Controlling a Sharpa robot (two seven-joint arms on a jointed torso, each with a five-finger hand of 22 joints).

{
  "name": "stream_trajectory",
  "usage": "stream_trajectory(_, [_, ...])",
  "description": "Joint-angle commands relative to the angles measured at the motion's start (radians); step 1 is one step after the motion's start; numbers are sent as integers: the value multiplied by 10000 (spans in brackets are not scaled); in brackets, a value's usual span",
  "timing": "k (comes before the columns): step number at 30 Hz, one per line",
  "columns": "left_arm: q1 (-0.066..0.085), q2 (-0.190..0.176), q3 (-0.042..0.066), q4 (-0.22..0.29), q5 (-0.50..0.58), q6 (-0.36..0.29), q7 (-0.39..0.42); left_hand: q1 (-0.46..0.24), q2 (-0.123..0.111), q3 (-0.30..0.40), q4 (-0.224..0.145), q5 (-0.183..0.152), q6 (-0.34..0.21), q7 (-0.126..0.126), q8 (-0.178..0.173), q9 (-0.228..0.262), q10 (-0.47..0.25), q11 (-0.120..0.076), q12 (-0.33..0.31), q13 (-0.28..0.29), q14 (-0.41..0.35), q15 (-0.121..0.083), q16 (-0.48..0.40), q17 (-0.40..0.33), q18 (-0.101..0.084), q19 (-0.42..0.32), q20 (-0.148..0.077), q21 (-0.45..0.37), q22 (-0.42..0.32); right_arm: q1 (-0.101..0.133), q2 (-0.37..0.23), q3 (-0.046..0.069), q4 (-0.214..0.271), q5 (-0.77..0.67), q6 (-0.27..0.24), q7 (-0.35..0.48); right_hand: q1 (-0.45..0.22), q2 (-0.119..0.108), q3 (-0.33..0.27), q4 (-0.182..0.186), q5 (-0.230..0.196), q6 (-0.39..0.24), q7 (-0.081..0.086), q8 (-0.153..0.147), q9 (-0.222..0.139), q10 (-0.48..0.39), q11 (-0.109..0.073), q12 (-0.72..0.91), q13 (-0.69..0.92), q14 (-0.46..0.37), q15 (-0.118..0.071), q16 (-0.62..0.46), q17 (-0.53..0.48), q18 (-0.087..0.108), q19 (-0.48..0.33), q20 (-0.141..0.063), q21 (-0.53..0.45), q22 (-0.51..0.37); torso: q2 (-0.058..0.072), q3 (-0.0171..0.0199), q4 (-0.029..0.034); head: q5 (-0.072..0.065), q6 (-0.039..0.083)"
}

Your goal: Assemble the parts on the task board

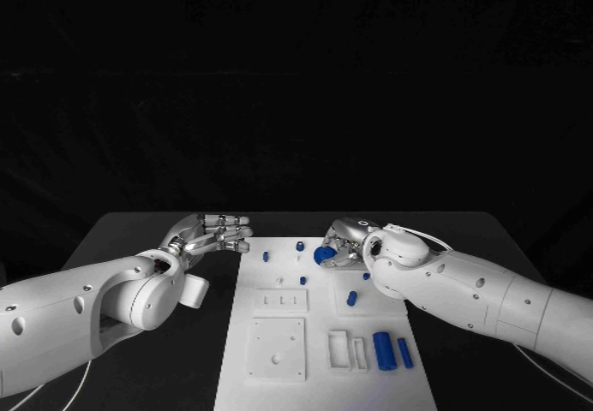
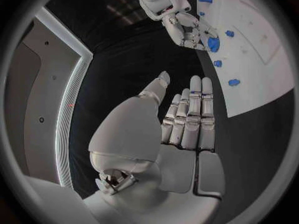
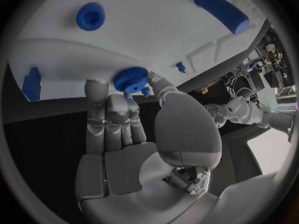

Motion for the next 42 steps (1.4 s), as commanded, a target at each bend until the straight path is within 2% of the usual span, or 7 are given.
stream_trajectory(1, [5, 20, 5, 11, 26, 116, 45, 20, 7, -52, 26, -65, -103, -9, -9, -10, -58, 4, 9, 8, -53, 28, -55, -11, 9, 81, -3, -63, -17, -31, -14, -17, -30, 185, 252, 152, -105, -17, 37, -27, 315, -81, 58, 30, 7, -61, -39, -33, -23, -5, 19, -56, -9, 93, 418, 10, -37, 15, 2, -2, 6, -14, -1])
stream_trajectory(3, [4, 22, 5, 7, 26, 115, 40, 20, 7, -52, 26, -65, -103, -9, -9, -10, -58, 4, 9, 8, -53, 28, -55, -11, 9, 81, -3, -63, -17, -32, -18, -17, -39, 242, 318, 168, -145, -3, 40, -8, 736, -153, 64, 29, 5, -66, -47, -39, -26, 0, 12, -52, 2, 91, 418, 3, -42, 22, 1, 1, 8, -16, -7])
stream_trajectory(11, [4, 27, 4, -1, 26, 119, 24, 20, 7, -52, 26, -65, -103, -9, -9, -10, -58, 4, 9, 8, -53, 28, -55, -11, 9, 81, -3, -63, -17, -33, -40, -17, -68, 491, 569, 252, -258, 38, -143, 139, 1098, -580, 61, 23, -3, -101, -87, -65, -46, 3, -15, -46, 66, 115, 417, -16, -56, 77, 0, 3, 5, -19, -11])
stream_trajectory(19, [3, 33, 4, -8, 26, 117, 8, 32, -5, -56, 26, -69, -203, -3, -16, -15, -90, 8, 9, 8, -55, 29, -57, -12, 10, 90, -2, -70, -35, -33, -63, -17, -105, 553, 736, 329, -297, 5, 20, -44, 1909, -642, 65, 20, -5, -109, -105, -81, -45, 13, -28, -62, 116, 112, 421, -26, -69, 148, 0, 0, 6, -31, -8])
stream_trajectory(32, [-1, 43, 4, -23, 26, 124, -17, 42, -17, -64, 25, -69, -300, -8, -20, -19, -130, 7, 10, 8, -52, 28, -60, -12, 8, 94, -2, -74, -48, -33, -91, -17, -149, 589, 931, 455, -375, 22, 727, -558, 1875, -660, 63, 18, -8, -129, -135, -104, -42, 21, -52, -86, 186, 79, 424, -53, -131, 279, 1, -5, 10, -53, -31])
stream_trajectory(39, [-4, 45, 3, -26, 26, 122, -31, 52, -17, -65, 24, -64, -356, 1, -23, -22, -154, 12, 11, 8, -54, 29, -64, -12, 8, 97, -1, -73, -54, -33, -107, -17, -126, 355, 794, 561, -128, 60, 754, -1150, 1360, -453, 72, 28, 1, -114, -114, -104, -41, 27, -38, -68, 231, 78, 424, -42, -136, 356, -3, -3, 2, -56, -42])
stream_trajectory(42, [-5, 47, 3, -28, 26, 121, -35, 56, -20, -68, 24, -67, -392, 5, -24, -23, -173, 14, 10, 8, -52, 29, -65, -12, 8, 98, -1, -72, -57, -33, -112, -17, -104, 203, 697, 610, 79, 123, 813, -1313, 748, -288, 89, 32, 5, -90, -79, -79, -23, 28, -14, -58, 246, 74, 425, -24, -122, 382, -1, -3, 8, -57, -49])
